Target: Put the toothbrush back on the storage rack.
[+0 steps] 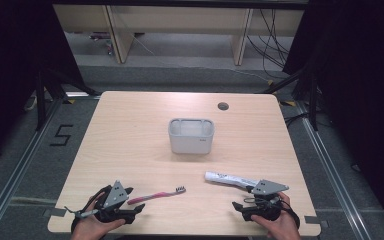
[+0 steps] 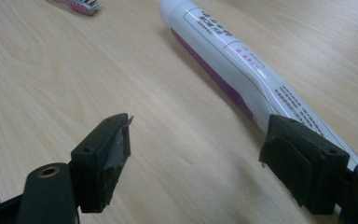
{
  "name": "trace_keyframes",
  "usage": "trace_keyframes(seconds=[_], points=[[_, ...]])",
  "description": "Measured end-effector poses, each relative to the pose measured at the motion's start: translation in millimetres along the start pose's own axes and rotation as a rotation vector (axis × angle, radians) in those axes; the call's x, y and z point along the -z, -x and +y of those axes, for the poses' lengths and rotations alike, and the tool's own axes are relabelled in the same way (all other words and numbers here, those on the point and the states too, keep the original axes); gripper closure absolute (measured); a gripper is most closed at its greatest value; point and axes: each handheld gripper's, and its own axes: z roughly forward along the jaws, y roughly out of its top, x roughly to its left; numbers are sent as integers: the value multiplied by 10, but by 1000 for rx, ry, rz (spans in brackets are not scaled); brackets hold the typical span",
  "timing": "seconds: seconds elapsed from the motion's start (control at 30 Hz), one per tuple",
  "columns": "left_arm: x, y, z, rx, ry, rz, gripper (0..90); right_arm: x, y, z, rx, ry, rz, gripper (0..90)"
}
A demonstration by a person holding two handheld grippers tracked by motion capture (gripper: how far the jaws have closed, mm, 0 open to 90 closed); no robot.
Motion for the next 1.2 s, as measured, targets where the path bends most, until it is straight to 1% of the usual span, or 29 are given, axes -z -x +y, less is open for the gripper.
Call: trace_keyframes(seconds=[0.07,0.1,0.13,0.2,0.23,0.33,0.37,0.4,0.43,0.47,0.5,0.53,0.57,0.63,0.67,0.7,0.77,0.8,0.83,0.87,0.9,0.93,0.97,1.03,1.07,1.1,1.13,1.17,1.2], points=[[-12,4,18,-2,-1,-2,334,0,-1,1,-1,-1,1,237],[-24,9,47,-11,-14,-8,338,-2,4,5,10,8,2,237],[-30,10,64,-22,-28,-10,340,-3,1,4,9,12,-2,237],[-52,22,99,-42,-43,-19,354,-5,-4,3,4,6,0,237],[-52,22,99,-42,-43,-19,362,-5,-4,3,4,6,0,237],[-95,34,163,-71,-63,-35,381,-12,7,4,13,4,1,237],[-107,20,191,-96,-79,-41,396,-13,7,3,13,4,2,237],[-123,23,222,-90,-84,-55,407,-17,4,3,12,3,6,237],[-153,6,268,-98,-104,-70,436,-24,3,6,15,-7,16,237],[-153,6,268,-98,-104,-70,448,-24,3,6,15,-7,16,237],[-172,-1,294,-107,-118,-73,448,-26,2,6,14,-8,20,237],[-207,-14,347,-129,-135,-75,486,-20,-2,6,4,-7,14,237],[-215,-18,372,-138,-138,-75,503,-20,2,5,9,-3,9,237],[-223,-17,386,-140,-144,-72,529,-19,8,5,17,3,4,237],[-246,-16,422,-153,-181,-80,536,-15,4,3,1,-3,9,237],[-246,-16,422,-153,-181,-80,541,-15,4,3,1,-3,9,237],[-266,-13,452,-164,-201,-79,560,-20,10,3,9,1,7,237],[-286,-6,469,-169,-211,-93,565,-19,11,4,13,3,4,237],[-302,3,479,-171,-212,-93,573,-20,7,5,11,-1,7,237],[-330,18,504,-178,-230,-101,591,-20,-7,7,6,-7,17,238],[-330,18,504,-178,-230,-101,599,-23,1,8,18,-4,14,238],[-345,25,519,-188,-240,-102,599,-23,1,8,18,-4,14,238],[-362,33,533,-194,-242,-105,612,-31,12,6,39,7,10,237],[-396,51,559,-199,-256,-110,629,-29,15,7,42,2,13,238],[-427,63,587,-212,-285,-109,640,-25,9,8,30,1,15,237],[-427,63,587,-212,-285,-109,646,-25,9,8,30,1,15,237],[-453,64,614,-232,-320,-114,654,-18,10,9,33,0,3,238],[-453,64,614,-232,-320,-114,661,-18,10,9,33,0,3,238],[-471,66,629,-235,-332,-124,661,-20,14,10,39,3,4,238]])
